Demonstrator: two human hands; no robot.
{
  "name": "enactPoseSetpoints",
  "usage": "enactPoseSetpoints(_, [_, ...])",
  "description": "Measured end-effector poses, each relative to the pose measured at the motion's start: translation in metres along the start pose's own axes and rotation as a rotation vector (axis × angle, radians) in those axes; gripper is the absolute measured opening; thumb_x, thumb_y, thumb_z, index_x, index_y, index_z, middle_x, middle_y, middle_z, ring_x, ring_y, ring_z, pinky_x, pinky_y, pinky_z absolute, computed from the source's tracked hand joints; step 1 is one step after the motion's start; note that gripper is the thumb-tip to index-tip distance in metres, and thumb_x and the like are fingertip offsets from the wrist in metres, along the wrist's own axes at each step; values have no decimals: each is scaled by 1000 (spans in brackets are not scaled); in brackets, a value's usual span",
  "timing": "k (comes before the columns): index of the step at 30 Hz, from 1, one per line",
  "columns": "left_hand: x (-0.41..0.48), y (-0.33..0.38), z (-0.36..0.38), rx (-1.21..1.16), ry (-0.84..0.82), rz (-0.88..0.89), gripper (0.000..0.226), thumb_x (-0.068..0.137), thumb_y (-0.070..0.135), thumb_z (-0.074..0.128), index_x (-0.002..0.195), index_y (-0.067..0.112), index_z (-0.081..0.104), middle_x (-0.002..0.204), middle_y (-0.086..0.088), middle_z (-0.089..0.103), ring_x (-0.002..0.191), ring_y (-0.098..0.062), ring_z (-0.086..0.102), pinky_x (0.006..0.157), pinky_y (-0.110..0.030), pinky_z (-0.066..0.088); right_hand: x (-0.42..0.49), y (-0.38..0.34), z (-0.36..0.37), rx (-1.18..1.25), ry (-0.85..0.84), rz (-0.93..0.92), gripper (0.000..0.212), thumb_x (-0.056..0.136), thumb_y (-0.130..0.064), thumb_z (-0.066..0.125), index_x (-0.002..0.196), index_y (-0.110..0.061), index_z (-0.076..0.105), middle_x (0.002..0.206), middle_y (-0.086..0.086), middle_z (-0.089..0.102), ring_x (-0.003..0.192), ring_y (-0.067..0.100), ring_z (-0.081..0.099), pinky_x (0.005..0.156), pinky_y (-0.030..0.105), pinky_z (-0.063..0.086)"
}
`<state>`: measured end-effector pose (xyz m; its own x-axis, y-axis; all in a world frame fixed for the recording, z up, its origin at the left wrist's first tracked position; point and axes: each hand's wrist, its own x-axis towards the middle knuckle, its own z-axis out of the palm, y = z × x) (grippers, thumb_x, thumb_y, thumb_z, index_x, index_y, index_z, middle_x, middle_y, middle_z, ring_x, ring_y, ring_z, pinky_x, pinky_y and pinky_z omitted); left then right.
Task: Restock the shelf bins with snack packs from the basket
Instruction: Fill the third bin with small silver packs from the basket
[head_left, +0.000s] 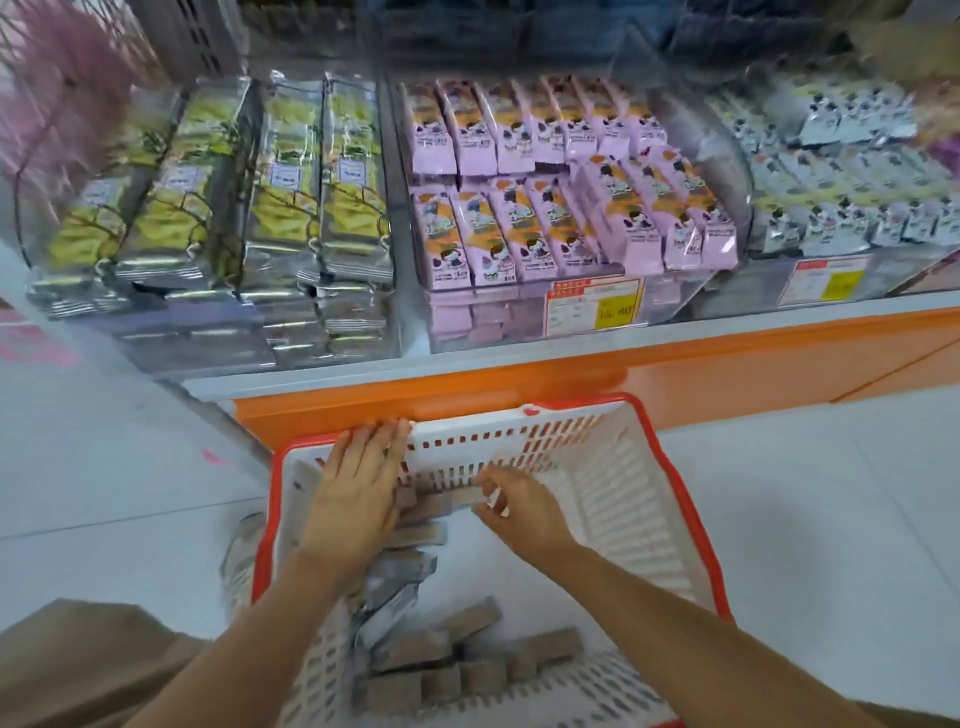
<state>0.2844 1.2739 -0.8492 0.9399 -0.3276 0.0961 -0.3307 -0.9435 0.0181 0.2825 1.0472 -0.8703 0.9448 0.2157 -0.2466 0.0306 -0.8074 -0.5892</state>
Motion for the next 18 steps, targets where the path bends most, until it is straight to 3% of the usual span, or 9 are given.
enactPoseSetpoints(7, [-1, -2, 27, -39, 5, -25, 104, 67, 15, 82, 152, 7, 23, 150, -17, 44, 140, -34, 28, 120, -47, 8, 30, 8, 60, -67, -193, 106, 61, 93, -33, 63, 147, -29, 34, 149, -3, 41, 107, 18, 60, 95, 29, 48])
enactPoseSetpoints(12, [-2, -2, 37, -17, 17, -38, 115, 69, 16, 84, 157, 8, 9, 153, -14, 39, 143, -33, 23, 123, -45, -4, 46, 11, 81, -118, -187, 72, 59, 92, -27, 63, 146, -29, 38, 143, -1, 49, 115, 23, 57, 94, 36, 50])
enactPoseSetpoints(15, [-3, -2, 41, -5, 16, -31, 122, 66, 14, 84, 157, 10, 3, 153, -14, 37, 143, -34, 23, 122, -47, -1, 48, 14, 85, -131, -151, 63, 50, 91, -28, 62, 138, -28, 46, 134, -1, 56, 115, 21, 56, 90, 33, 50])
enactPoseSetpoints(18, [-4, -2, 39, 16, 50, -21, 108, 72, 9, 74, 157, 9, 8, 154, -16, 37, 144, -34, 21, 121, -48, 1, 42, 17, 74, -47, -109, 17, 51, 88, -27, 64, 136, -26, 49, 126, -2, 60, 111, 19, 57, 82, 25, 45])
